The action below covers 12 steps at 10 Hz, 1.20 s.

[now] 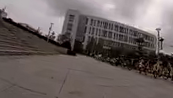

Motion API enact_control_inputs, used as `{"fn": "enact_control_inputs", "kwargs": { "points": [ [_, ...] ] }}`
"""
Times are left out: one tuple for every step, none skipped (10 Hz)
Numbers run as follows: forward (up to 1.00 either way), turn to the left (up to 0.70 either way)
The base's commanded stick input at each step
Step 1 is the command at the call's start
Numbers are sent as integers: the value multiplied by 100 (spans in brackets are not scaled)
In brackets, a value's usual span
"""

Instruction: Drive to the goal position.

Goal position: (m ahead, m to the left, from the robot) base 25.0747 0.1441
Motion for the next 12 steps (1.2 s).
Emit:
{"fn": "enact_control_inputs", "kwargs": {
  "points": [
    [85, 0],
    [85, 0],
    [85, 0],
    [85, 0],
    [85, 0],
    [85, 0],
    [85, 0],
    [85, -11],
    [85, -24],
    [85, -10],
    [85, 0],
    [85, 0]
  ]
}}
